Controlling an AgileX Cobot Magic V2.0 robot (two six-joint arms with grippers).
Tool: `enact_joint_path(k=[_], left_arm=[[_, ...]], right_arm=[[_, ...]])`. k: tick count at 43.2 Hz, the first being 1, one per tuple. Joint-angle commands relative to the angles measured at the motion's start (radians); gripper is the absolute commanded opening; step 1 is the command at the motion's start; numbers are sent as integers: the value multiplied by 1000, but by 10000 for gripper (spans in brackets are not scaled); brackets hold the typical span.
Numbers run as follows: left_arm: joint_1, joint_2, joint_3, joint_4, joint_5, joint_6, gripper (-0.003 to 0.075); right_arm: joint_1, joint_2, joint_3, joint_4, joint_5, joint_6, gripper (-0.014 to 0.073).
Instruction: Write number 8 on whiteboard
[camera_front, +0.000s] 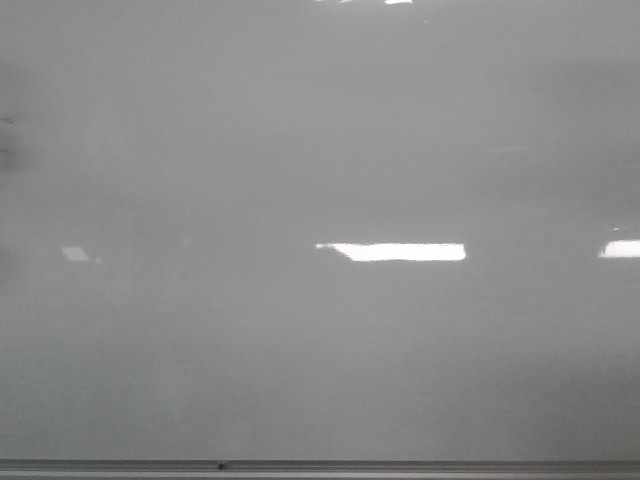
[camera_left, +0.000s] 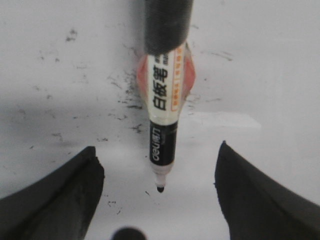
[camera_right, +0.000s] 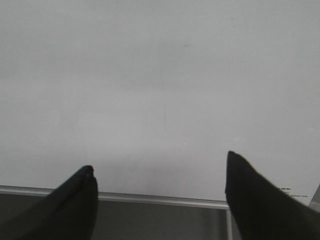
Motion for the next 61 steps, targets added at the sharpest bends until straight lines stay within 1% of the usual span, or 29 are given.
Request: enact_joint_path(k=[1, 12, 16, 27, 35, 40, 45, 50, 54, 57, 61], left_arm=[[-5, -3, -35, -9, -112, 1, 471], [-5, 45, -35, -9, -165, 1, 470], [-5, 52, -35, -9, -172, 1, 442], [-5, 52, -35, -9, -210, 1, 227], [-5, 52, -35, -9, -210, 1, 115], [-5, 52, -35, -9, -197, 1, 69], [-5, 37, -39, -9, -138, 1, 34], [-5, -1, -66, -9, -23, 1, 2], [-5, -47, -109, -9, 105, 1, -21], [-6, -81, -146, -9, 208, 3, -20], [-16, -120, -203, -12, 355, 73, -21]], right_arm=[[-3, 1, -31, -8, -58, -10, 554], [-3, 1, -31, -8, -58, -10, 554], [-3, 1, -31, -8, -58, -10, 554], [-3, 1, -31, -8, -58, -10, 554], [-3, 1, -31, -8, -58, -10, 554], [-3, 1, -31, -8, -58, -10, 554], [-3, 1, -31, -8, -64, -10, 554], [-3, 1, -32, -8, -75, -10, 554], [-3, 1, -33, -8, -82, -10, 554], [-3, 1, -35, -8, -82, -10, 554], [-3, 1, -35, -6, -81, -10, 554]])
